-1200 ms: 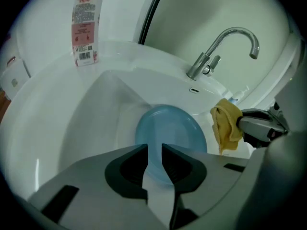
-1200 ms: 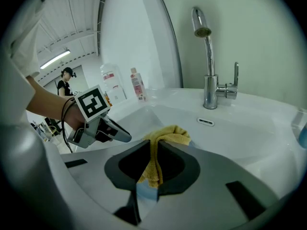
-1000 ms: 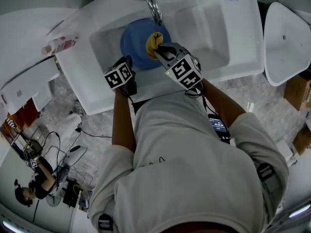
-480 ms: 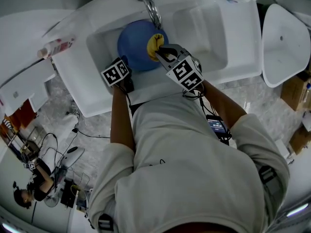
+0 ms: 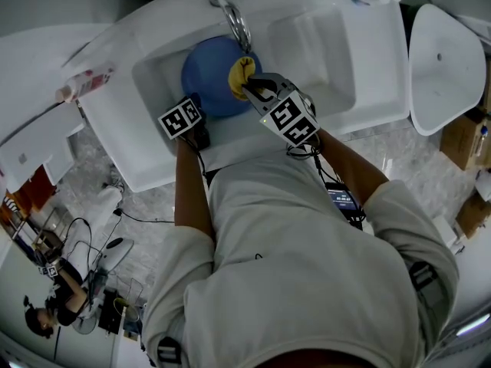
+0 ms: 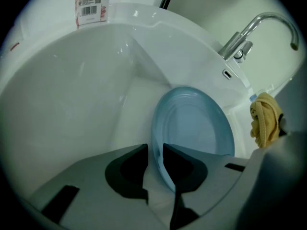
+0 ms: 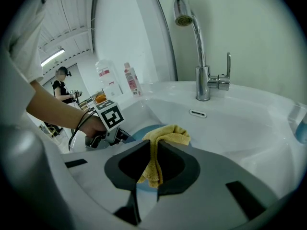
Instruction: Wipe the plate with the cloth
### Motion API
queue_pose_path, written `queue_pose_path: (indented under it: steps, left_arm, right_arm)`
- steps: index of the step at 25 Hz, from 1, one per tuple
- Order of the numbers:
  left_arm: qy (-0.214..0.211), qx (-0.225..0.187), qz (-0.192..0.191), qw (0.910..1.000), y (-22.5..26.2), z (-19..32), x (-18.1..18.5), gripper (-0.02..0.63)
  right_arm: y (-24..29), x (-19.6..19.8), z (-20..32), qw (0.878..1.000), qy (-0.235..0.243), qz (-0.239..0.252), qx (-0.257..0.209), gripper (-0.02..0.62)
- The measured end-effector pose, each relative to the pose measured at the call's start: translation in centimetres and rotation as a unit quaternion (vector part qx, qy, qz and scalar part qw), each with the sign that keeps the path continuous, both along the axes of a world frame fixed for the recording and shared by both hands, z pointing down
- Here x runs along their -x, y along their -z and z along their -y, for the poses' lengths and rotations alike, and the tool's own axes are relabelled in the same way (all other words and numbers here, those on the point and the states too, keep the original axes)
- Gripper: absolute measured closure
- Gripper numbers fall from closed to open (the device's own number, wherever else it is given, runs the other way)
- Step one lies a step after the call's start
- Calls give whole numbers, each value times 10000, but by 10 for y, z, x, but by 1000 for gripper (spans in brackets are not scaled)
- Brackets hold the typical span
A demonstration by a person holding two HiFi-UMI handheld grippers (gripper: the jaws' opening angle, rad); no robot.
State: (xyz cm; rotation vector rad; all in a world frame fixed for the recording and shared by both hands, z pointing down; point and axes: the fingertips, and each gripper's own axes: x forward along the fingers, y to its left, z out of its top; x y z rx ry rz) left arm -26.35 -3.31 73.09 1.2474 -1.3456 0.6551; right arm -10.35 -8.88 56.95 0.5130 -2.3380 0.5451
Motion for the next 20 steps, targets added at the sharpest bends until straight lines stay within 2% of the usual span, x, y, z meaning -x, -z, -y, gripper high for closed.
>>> queue_pose_path:
  steps: [3, 7, 20]
  left_arm:
    - [-64, -82, -37, 9999, 4, 3, -3, 551]
    - [-154, -301, -168, 9993, 18, 5, -7, 554]
    - [-437, -579, 188, 9972, 58, -3, 0, 554]
  right_arm:
    - [-3, -5, 0, 10000, -32, -52, 38, 548]
    - [-3, -9, -1, 9997, -99, -148, 140, 548]
    - [-6, 15, -3, 9999, 60, 92, 41, 548]
